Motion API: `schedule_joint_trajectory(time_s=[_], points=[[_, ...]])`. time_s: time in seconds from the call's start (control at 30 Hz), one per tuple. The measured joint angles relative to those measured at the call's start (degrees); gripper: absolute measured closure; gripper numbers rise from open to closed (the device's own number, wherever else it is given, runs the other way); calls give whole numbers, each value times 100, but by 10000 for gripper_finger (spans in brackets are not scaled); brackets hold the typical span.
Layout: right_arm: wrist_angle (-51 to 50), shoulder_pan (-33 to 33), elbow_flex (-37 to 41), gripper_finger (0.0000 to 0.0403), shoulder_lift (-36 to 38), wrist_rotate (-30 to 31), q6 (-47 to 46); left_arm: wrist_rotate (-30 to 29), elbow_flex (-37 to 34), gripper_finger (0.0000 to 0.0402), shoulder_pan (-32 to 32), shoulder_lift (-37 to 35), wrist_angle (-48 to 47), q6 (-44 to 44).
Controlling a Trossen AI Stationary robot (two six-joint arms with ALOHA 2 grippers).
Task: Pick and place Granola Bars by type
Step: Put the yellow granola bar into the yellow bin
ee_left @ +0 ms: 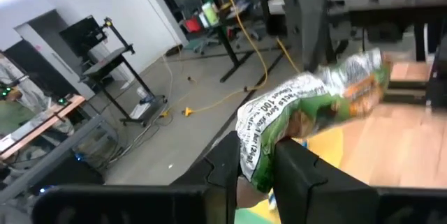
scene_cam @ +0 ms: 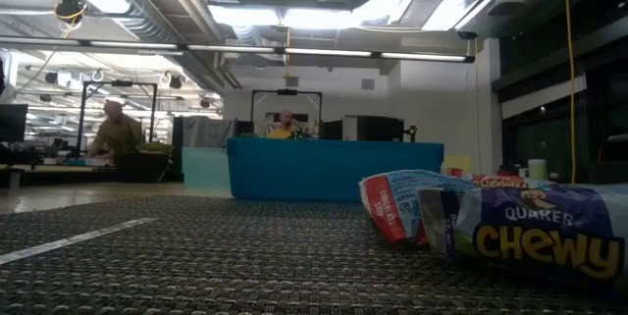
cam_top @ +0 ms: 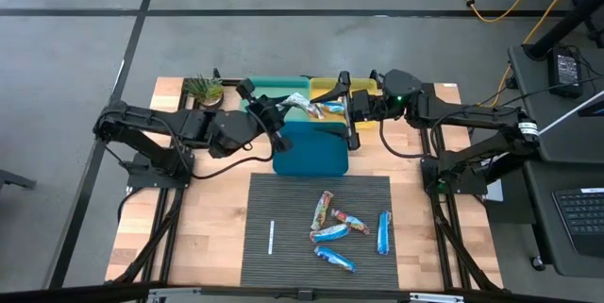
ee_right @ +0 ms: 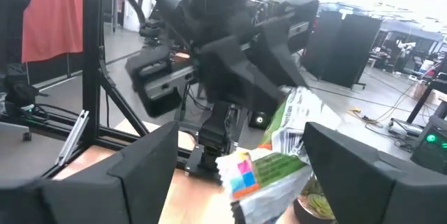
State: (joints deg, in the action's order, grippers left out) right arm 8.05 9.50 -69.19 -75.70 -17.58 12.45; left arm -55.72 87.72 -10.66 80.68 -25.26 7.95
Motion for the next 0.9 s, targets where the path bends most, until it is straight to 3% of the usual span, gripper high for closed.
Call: schedule_joint_trajectory(time_s=[0.5,0.9], points=[[-4,0,0,170,0,346,287,-35,2,343,-232,-2,666,445],[-111,109,0,163,-2,763,304,-97,2,343,-401,-4,783,577]])
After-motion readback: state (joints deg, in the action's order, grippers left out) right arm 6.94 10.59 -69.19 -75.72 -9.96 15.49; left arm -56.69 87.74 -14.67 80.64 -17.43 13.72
